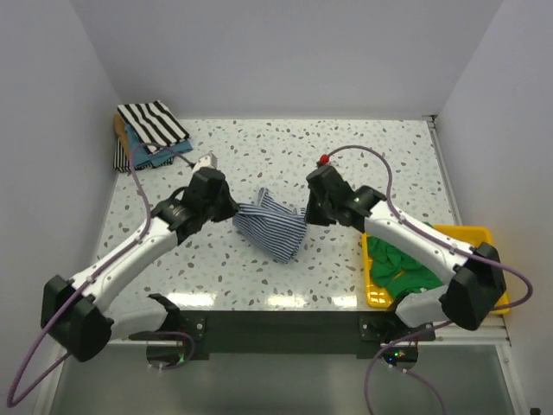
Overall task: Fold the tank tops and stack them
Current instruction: Fold the tank top
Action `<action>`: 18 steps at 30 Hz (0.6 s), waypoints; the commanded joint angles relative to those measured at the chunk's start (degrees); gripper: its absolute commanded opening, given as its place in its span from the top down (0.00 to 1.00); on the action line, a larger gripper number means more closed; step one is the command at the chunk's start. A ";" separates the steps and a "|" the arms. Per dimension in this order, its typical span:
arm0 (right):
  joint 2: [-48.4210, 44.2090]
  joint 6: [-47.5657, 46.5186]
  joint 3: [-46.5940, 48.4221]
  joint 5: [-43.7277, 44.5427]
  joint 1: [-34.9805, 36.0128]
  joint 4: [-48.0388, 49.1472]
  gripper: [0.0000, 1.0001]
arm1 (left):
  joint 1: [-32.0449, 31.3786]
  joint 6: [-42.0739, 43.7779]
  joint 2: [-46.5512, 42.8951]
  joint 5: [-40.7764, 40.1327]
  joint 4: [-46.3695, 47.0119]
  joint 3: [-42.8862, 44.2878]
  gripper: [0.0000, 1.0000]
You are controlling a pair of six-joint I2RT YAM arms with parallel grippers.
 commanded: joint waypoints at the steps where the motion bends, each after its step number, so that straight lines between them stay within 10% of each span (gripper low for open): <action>1: 9.07 -8.09 7.47 -7.65 -8.90 5.65 1.00 | 5.42 4.99 12.95 5.47 16.70 6.45 1.00; 9: 35.30 -11.09 29.72 -13.47 -25.10 8.02 0.98 | 11.32 8.42 48.84 13.81 25.34 38.86 0.99; 14: 42.35 -10.47 33.34 -12.68 -28.62 5.83 0.74 | 11.94 9.83 65.82 21.01 23.59 57.49 0.55; 18: 36.22 -10.12 25.61 -8.99 -28.80 9.51 0.59 | 12.38 10.09 62.51 20.32 27.87 53.68 0.46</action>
